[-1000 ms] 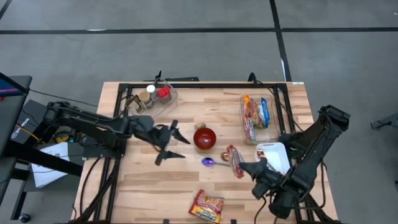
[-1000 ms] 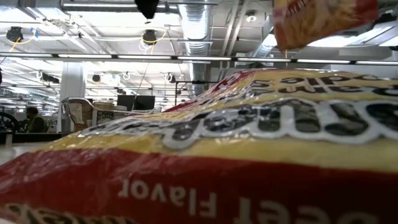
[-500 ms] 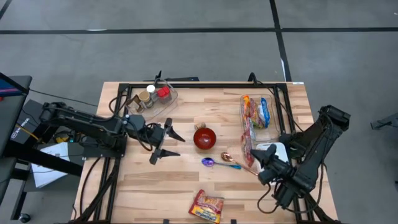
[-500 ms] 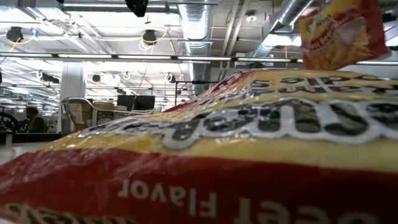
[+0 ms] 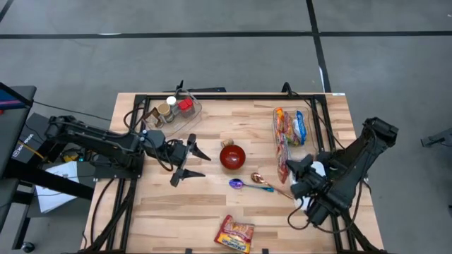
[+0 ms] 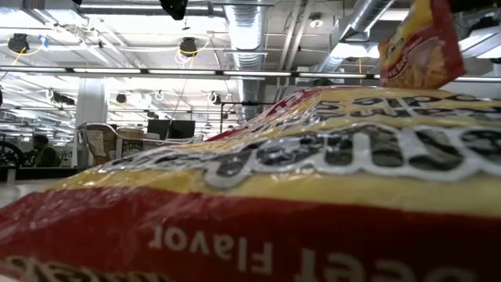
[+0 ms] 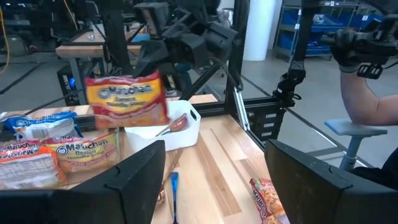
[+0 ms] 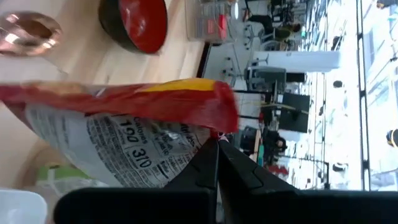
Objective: Pick & Place Food Item
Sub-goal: Put the top red noodle pack into the right transparent bin
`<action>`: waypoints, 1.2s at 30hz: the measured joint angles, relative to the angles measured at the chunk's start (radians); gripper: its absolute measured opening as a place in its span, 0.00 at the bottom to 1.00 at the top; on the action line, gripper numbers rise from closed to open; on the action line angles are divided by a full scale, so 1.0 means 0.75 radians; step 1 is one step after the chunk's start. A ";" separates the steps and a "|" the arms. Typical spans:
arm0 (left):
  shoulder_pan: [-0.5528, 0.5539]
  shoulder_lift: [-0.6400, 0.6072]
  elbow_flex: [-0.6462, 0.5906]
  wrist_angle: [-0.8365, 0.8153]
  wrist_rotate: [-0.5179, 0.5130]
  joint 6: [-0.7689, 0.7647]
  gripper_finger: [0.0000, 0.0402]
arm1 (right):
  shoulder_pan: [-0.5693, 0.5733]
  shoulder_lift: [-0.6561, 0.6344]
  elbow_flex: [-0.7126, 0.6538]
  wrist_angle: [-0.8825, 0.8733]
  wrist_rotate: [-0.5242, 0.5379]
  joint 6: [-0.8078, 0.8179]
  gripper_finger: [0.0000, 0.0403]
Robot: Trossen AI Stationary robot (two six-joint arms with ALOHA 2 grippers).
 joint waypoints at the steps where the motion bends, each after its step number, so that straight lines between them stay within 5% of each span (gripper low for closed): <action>1: 0.000 0.000 0.000 0.001 0.001 0.000 0.67 | -0.012 -0.028 -0.014 0.000 0.000 -0.003 0.00; 13: 0.000 0.000 0.000 -0.010 0.001 0.003 0.67 | -0.170 -0.385 -0.173 -0.002 -0.152 -0.128 0.00; 36: 0.001 0.000 0.000 -0.007 0.002 0.005 0.67 | -0.337 -0.399 -0.382 0.082 -0.211 -0.199 0.00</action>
